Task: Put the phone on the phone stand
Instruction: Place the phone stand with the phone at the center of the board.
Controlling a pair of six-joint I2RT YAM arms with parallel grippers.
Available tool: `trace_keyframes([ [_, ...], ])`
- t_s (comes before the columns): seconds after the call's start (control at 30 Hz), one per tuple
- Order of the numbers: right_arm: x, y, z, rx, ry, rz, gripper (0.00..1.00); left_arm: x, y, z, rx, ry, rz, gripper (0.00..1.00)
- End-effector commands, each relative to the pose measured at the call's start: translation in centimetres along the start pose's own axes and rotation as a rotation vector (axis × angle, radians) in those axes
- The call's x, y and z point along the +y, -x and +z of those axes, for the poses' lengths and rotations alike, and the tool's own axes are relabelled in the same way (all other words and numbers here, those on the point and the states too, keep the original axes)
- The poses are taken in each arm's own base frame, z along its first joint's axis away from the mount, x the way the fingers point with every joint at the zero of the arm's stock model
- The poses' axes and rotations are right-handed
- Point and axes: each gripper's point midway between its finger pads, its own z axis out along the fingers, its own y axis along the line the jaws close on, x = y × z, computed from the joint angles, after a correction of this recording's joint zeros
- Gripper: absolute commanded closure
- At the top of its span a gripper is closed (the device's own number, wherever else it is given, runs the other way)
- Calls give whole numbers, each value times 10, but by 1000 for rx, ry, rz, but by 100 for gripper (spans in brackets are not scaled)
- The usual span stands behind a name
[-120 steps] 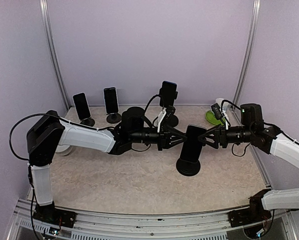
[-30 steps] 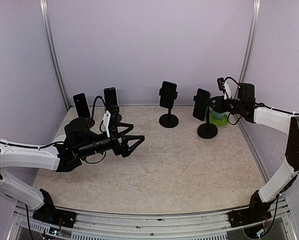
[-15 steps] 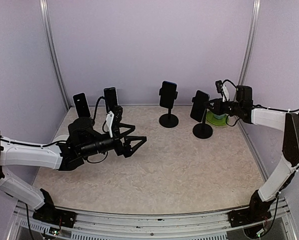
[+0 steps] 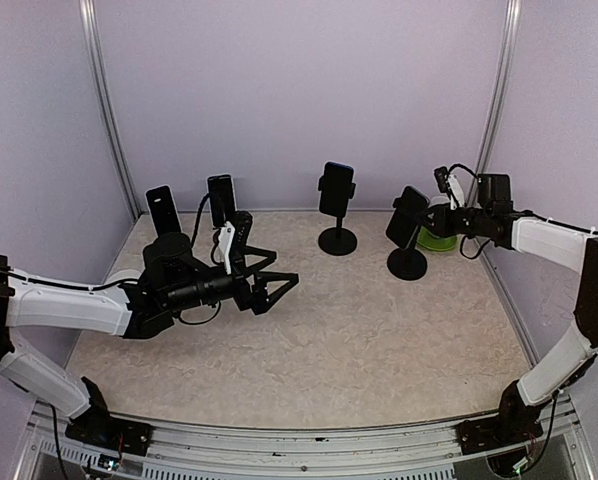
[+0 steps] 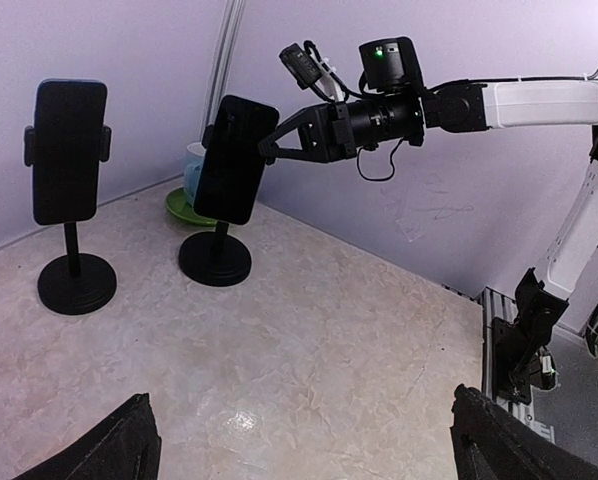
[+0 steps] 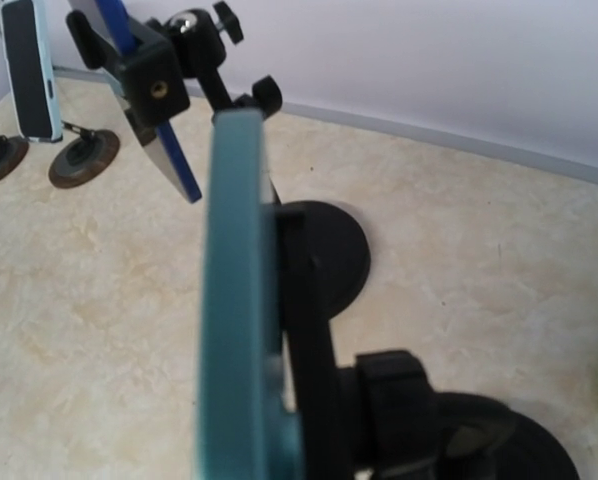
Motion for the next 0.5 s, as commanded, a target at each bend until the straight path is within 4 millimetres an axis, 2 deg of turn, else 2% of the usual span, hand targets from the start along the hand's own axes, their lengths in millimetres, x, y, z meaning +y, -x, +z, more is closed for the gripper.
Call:
trace_keyframes([
  [0.0,-1,-3,-10,49,-22,-7,91,-8,18,3,-44,-30,12,1],
  [0.3,1,2,-14,41,-25,-4,66,-12,19,0,-49,-34,13,1],
  [0.47,2,7,-17,35,-31,-4,58,-15,19,-1,-52,-34,12,1],
])
